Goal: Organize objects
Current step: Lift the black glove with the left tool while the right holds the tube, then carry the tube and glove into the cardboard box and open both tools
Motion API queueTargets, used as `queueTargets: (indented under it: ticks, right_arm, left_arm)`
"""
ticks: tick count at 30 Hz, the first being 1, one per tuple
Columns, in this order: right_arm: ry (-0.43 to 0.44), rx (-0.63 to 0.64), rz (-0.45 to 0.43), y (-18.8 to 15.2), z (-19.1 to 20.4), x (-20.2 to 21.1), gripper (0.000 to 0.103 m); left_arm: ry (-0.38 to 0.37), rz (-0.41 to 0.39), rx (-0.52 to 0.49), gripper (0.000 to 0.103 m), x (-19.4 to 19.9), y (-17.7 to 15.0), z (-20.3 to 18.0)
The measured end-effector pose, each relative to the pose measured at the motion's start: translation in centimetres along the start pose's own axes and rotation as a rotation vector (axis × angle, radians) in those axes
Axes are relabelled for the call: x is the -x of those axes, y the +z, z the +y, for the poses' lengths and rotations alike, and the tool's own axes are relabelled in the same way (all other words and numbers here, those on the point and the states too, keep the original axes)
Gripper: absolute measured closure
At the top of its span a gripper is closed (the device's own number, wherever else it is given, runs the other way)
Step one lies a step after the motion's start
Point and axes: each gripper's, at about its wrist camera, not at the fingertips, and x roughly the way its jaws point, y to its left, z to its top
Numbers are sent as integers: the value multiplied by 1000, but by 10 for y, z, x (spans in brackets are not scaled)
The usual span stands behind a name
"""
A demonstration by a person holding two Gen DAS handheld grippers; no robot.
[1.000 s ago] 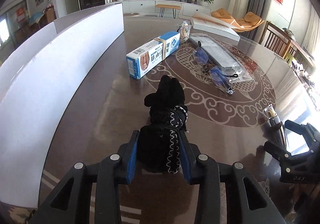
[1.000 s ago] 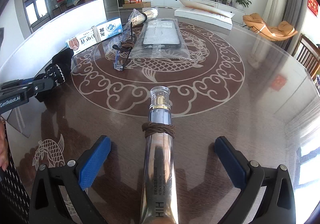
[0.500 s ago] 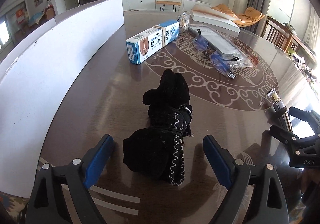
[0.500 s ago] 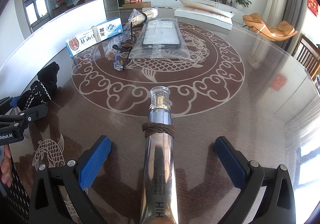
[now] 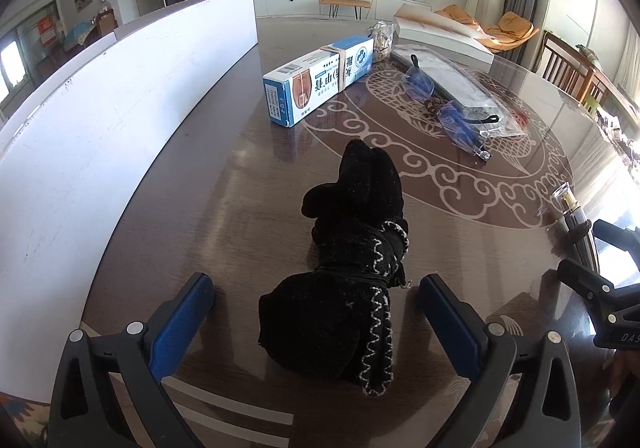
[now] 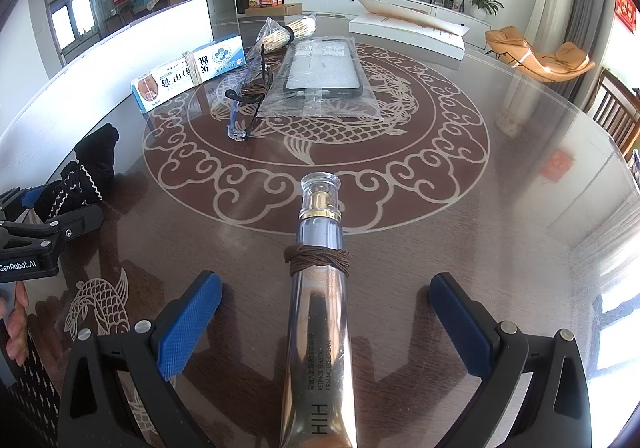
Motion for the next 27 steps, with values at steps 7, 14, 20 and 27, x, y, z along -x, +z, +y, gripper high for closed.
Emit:
queueTargets:
  ticks: [7,14,20,27]
  right_arm:
    - [2,0,3,0,0,0,0]
    - [40,49,152,13,-2,-7,0]
    - [65,78,233,24,0,-10,14]
    - [78,33,202,33,-9,1,74]
  left_arm:
    - [-10,35,-15,0,-3,5,-2]
    - [-35,34,-50,0,-6,7,-2]
    - [-43,48,-66,0,-8,11,-3]
    - [-84,-71,-85,71,7,5,1]
